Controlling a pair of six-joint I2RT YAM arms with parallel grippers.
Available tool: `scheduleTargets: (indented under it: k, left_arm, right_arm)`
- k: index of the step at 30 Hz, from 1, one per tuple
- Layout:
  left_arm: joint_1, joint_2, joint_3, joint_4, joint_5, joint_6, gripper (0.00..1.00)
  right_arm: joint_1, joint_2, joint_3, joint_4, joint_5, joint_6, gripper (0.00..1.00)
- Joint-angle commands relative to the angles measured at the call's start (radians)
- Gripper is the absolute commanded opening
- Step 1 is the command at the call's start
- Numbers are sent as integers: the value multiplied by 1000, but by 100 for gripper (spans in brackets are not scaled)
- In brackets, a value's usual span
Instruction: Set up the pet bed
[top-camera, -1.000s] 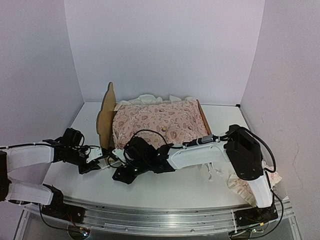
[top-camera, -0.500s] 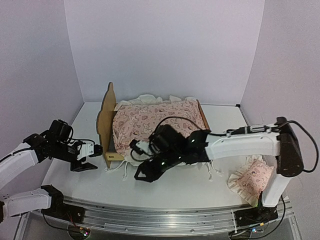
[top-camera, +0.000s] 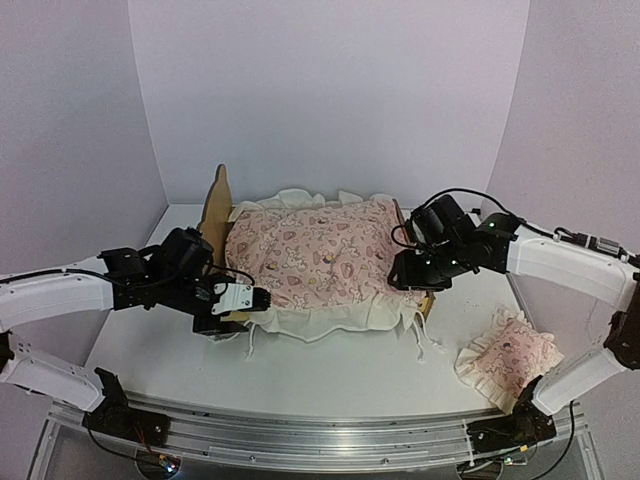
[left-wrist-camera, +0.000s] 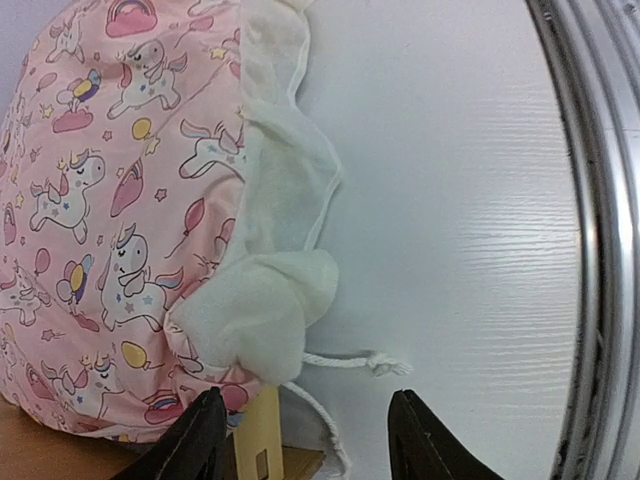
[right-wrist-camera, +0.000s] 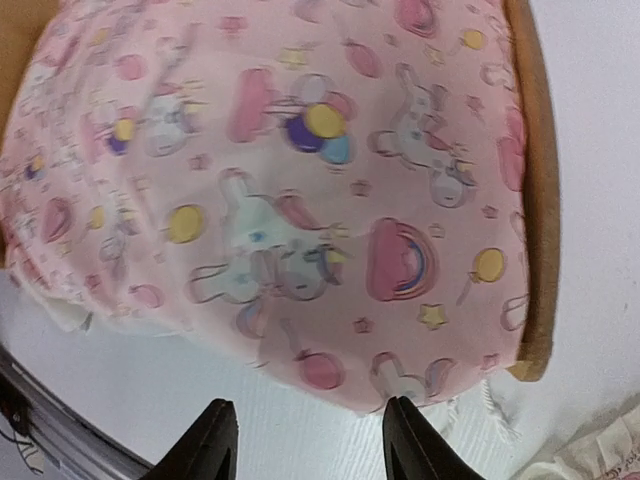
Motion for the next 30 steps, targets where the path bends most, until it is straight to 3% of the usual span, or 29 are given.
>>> scheduleTargets:
  k: [1, 9, 16, 19, 24, 30]
  left_arm:
    - [-5, 84, 24, 140, -135, 32, 57]
    - [-5, 191, 0, 251, -216, 85, 45]
    - [-5, 233, 8, 308, -233, 99, 13]
    - [-1, 232, 2, 296, -249, 101, 0]
    - [46, 183, 16, 214, -233, 86, 0]
    - [86, 71, 21, 78, -181, 84, 0]
  right_arm:
    - [-50, 67, 10, -46, -17, 5, 53]
    - [-128, 150, 15, -52, -46, -1, 48]
    - [-158, 195, 8, -58, -77, -3, 31]
    - [-172, 205, 17, -60, -76, -13, 18]
    - [-198, 209, 34, -79, -82, -44, 2]
    - [-224, 211, 60, -101, -90, -94, 0]
